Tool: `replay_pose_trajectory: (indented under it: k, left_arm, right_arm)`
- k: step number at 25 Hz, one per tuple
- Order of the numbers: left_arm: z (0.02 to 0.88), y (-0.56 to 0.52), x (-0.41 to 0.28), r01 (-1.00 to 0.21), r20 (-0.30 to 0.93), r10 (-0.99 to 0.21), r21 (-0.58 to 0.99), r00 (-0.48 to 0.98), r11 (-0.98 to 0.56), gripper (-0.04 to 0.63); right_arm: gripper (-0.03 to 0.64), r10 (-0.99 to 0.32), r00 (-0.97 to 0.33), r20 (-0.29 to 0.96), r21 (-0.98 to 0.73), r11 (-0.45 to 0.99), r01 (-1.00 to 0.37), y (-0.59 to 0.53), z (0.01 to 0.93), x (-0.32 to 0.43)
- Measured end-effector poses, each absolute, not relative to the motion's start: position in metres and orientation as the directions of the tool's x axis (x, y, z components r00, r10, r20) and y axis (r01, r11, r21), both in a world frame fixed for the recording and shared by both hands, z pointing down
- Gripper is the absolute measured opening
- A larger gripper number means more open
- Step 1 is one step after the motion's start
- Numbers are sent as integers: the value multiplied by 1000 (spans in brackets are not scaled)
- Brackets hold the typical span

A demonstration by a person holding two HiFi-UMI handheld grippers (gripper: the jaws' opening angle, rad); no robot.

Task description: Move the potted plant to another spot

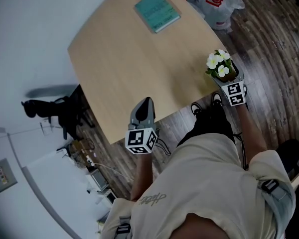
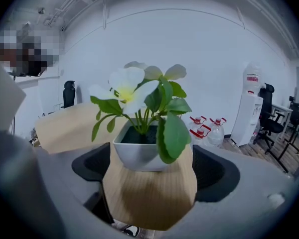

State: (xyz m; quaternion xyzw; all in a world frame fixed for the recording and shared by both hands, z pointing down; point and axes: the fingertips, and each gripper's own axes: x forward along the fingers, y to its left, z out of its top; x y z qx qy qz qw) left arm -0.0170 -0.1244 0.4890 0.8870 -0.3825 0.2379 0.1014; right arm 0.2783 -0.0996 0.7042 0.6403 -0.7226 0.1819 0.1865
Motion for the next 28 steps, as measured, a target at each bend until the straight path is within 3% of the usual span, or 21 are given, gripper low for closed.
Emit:
replay_pose_trajectory:
  k: [17,20,28]
  left_arm:
    - [490,-117,-27,-774,504,-666,7,550,-634,15]
    - [490,-116,-31,-783,503,-673,12,542,-622,15]
    - [491,-111,-38,-795,496,-685,20,534,-606,15]
  right_arm:
    - [405,-865,-129,485,-28,132,-991,-122,702,268]
    - [352,-863,-119,491,-23,123,-992,-123,703,269]
    - [341,-855,-132,501,-7,149,-989,-120,698,268]
